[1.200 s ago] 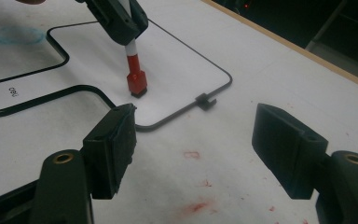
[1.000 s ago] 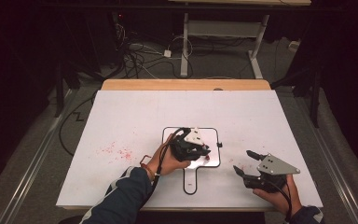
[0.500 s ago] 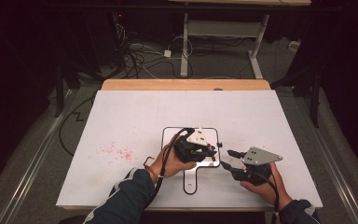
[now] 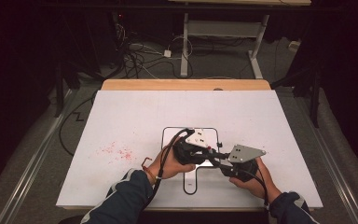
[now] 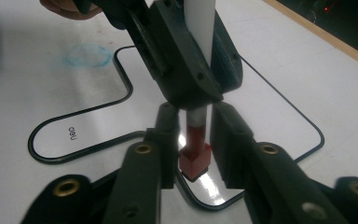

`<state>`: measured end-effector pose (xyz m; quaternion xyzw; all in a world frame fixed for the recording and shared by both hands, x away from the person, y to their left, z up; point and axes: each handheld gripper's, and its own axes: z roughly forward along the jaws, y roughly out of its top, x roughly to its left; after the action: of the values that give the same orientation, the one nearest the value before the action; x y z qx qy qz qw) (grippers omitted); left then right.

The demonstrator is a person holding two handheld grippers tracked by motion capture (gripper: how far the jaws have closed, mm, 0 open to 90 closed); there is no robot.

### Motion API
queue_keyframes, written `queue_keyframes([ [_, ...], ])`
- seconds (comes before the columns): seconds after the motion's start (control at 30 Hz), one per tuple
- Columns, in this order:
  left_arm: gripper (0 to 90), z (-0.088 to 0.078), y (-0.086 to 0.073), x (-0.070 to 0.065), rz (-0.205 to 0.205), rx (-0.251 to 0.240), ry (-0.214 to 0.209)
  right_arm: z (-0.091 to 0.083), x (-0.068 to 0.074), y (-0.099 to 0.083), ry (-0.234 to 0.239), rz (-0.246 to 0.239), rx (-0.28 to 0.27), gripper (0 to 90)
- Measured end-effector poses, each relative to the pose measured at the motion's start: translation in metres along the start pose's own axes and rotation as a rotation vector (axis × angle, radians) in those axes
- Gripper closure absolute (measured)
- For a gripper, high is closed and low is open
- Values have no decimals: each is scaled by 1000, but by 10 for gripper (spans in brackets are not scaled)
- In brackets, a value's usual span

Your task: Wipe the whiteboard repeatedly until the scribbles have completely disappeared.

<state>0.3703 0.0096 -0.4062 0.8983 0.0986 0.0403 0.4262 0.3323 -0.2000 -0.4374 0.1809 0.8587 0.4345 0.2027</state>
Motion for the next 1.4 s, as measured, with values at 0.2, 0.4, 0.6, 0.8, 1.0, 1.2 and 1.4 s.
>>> queue_keyframes([
  [0.2,783,-2,-3,0,3,-17,-15,1,2,0,0,-15,2,813],
  [0.4,779,-4,-3,-1,10,-45,-17,-1,4,0,-5,-22,-13,815],
  [0.6,507,-15,-4,-3,26,-75,59,-1,1,-1,-44,17,34,816],
  [0.8,314,-34,-21,-11,83,-80,246,-8,-11,-3,-53,153,52,815],
  [1.0,245,-58,-55,-10,71,-84,389,-11,-22,-8,-110,239,95,815],
  [1.2,231,-95,-104,-9,13,-82,513,-12,-32,-12,-125,342,123,815],
  [1.4,229,-131,-155,-3,-134,-84,606,-6,-40,-14,-145,411,157,815],
])
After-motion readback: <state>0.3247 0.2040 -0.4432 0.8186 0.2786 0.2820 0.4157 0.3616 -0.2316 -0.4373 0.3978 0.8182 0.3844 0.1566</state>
